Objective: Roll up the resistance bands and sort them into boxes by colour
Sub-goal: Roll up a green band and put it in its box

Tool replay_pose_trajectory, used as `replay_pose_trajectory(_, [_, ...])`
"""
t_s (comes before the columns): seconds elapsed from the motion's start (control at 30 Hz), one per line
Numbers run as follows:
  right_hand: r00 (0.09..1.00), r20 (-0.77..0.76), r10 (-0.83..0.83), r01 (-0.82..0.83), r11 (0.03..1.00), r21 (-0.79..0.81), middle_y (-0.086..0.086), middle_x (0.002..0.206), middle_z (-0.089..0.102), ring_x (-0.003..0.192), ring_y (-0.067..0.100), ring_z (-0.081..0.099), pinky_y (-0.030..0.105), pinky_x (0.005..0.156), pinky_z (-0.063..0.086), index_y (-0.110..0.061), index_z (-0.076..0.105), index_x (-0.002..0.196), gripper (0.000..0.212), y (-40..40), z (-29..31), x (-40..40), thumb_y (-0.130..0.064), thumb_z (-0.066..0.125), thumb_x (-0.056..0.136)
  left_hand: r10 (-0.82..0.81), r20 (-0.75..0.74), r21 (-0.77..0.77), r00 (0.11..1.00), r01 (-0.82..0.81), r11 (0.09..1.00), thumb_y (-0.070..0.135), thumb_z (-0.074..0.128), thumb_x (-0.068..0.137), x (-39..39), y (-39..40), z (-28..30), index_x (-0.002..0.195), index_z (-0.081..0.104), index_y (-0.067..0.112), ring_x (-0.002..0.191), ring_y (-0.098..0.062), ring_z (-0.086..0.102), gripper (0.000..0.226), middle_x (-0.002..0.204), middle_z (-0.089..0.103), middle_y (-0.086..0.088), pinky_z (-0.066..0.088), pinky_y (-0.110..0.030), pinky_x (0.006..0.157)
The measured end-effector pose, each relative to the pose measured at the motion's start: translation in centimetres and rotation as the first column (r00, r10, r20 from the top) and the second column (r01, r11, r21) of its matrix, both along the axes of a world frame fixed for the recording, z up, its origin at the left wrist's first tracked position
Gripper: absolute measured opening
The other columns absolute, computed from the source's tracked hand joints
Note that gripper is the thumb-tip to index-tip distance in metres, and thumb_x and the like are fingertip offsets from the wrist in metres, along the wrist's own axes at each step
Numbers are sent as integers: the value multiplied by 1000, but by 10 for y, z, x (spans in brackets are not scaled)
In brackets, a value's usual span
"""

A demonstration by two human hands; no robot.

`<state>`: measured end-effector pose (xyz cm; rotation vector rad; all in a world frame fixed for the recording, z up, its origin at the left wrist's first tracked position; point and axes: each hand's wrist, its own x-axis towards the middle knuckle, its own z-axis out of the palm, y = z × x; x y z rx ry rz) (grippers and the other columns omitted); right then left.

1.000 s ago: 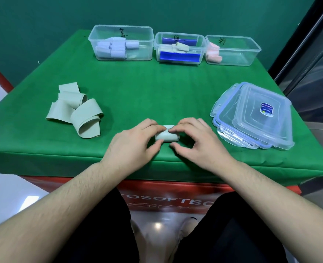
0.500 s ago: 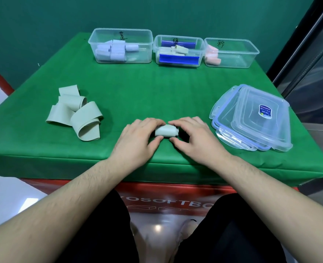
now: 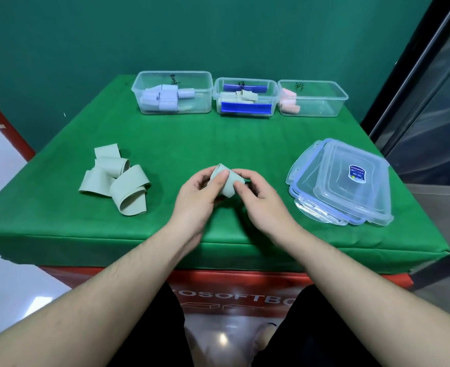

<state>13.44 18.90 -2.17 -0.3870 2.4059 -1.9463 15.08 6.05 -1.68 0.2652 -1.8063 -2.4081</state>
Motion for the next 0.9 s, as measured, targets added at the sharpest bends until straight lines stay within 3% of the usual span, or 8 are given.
replay_pose_trajectory(0.17, [992, 129, -3, 14, 996, -84, -1, 80, 64, 60, 4, 51, 18, 57, 40, -26, 60, 113, 14, 0, 19, 14, -24, 56, 100, -57, 18, 195, 998, 53, 979, 13, 68, 88, 10, 4, 18, 116, 63, 1, 86, -18, 62, 30, 95, 69, -9, 52, -32, 88])
replay_pose_trajectory(0.3, [984, 150, 101, -90, 993, -77, 1, 77, 67, 60, 14, 50, 28, 64, 41, -31, 52, 124, 34, 10, 31, 19, -27, 67, 93, -85, 51, 238, 995, 70, 969, 13, 67, 88, 18, 3, 35, 94, 61, 9, 67, -17, 62, 10, 75, 67, -7, 54, -25, 63])
replay_pose_trajectory(0.4, [981, -60, 184, -166, 959, 228, -7, 88, 53, 69, 5, 44, 24, 73, 40, -41, 39, 139, 78, 24, 40, 22, -34, 84, 76, -151, 91, 240, 984, 125, 963, 16, 71, 83, 24, -1, 47, 98, 57, 11, 67, -19, 66, 21, 79, 68, -10, 57, -29, 65])
replay_pose_trajectory(0.5, [914, -314, 258, -59, 849, 525, -15, 113, 44, 102, -6, 43, 23, 97, 39, -48, 27, 147, 99, 34, 52, 21, -45, 86, 67, -216, 108, 157, 970, 198, 967, 15, 70, 84, 30, -2, 57, 97, 57, 13, 65, -12, 64, 19, 77, 65, -5, 56, -27, 59])
replay_pose_trajectory(0.6, [877, -335, 345, -112, 824, 556, -14, 139, 42, 128, 7, 39, 28, 111, 32, -44, 30, 148, 96, 34, 62, 21, -45, 85, 70, -311, 148, 93, 939, 300, 949, 14, 66, 89, 37, 3, 64, 100, 58, 12, 57, -9, 60, 14, 68, 64, -1, 49, -21, 47])
replay_pose_trajectory(0.7, [879, -301, 370, -159, 822, 546, -15, 137, 53, 125, 6, 46, 25, 108, 37, -33, 44, 143, 84, 32, 68, 22, -39, 86, 71, -358, 163, 103, 919, 345, 933, 19, 68, 86, 39, 5, 70, 105, 59, 9, 53, -7, 56, 23, 68, 62, -1, 40, -17, 40])
replay_pose_trajectory(0.83, [925, -278, 258, -89, 861, 500, -14, 130, 60, 115, 3, 55, 10, 92, 41, -35, 50, 139, 77, 35, 75, 20, -39, 86, 71, -414, 233, 152, 880, 387, 909, 34, 70, 80, 34, 6, 75, 107, 65, 10, 61, -9, 57, 37, 92, 70, -8, 48, -19, 54])
replay_pose_trajectory(0.9, [938, -273, 213, -61, 878, 474, -16, 126, 62, 108, 2, 58, 15, 90, 46, -37, 52, 136, 71, 36, 77, 16, -42, 84, 72, -427, 256, 204, 867, 383, 901, 34, 66, 87, 29, 8, 76, 116, 65, 9, 70, -11, 64, 38, 102, 71, -12, 56, -22, 65])
